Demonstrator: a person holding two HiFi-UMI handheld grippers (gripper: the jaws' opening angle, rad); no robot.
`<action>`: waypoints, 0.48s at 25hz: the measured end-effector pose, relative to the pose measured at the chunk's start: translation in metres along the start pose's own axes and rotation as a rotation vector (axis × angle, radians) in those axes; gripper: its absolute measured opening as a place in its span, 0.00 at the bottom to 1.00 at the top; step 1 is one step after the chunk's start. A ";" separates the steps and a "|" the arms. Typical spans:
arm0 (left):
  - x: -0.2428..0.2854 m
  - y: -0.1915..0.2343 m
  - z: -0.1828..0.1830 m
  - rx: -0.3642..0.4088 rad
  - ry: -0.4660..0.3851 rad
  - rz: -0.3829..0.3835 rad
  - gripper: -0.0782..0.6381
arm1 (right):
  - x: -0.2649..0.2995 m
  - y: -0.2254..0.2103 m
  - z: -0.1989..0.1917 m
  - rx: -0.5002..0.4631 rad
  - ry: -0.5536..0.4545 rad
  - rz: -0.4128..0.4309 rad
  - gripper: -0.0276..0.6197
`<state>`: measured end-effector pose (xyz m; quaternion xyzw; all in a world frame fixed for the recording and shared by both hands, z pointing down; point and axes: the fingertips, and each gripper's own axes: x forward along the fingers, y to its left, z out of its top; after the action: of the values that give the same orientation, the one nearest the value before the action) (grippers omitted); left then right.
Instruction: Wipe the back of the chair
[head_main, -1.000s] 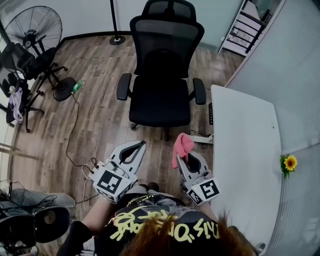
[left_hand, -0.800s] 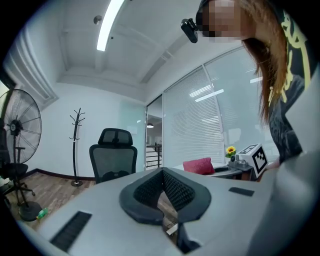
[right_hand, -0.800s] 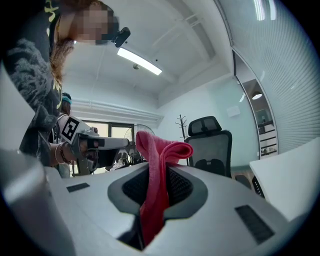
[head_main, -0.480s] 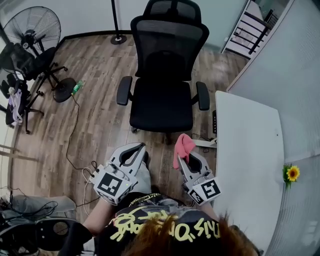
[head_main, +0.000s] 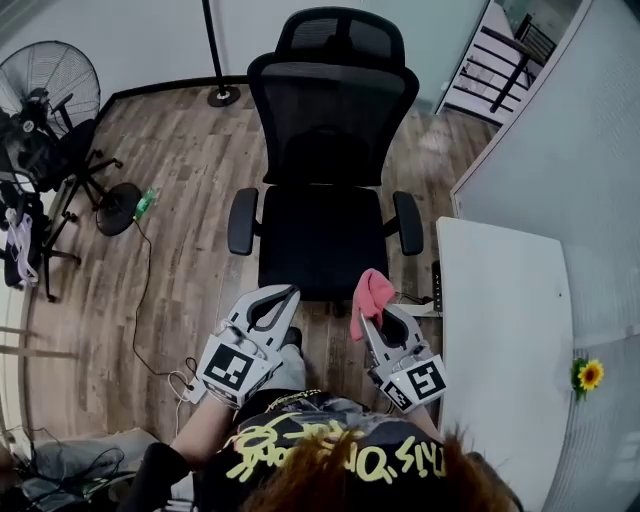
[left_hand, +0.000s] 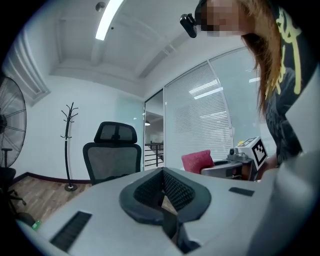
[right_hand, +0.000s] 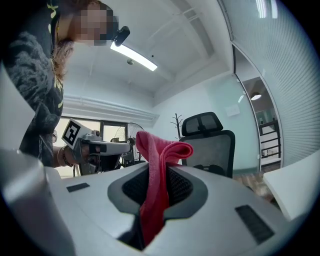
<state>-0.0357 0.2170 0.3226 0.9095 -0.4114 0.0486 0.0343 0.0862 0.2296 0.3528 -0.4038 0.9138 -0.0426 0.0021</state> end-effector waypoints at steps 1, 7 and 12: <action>0.005 0.010 0.001 0.002 0.006 0.001 0.09 | 0.010 -0.002 0.000 0.002 0.002 -0.001 0.14; 0.032 0.064 0.007 -0.008 0.011 -0.005 0.09 | 0.066 -0.018 0.007 0.012 0.000 -0.001 0.14; 0.049 0.103 0.004 -0.023 0.013 -0.018 0.09 | 0.108 -0.032 0.013 0.012 0.000 -0.009 0.14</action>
<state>-0.0806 0.1126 0.3261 0.9124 -0.4035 0.0495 0.0478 0.0374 0.1280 0.3457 -0.4081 0.9116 -0.0482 0.0046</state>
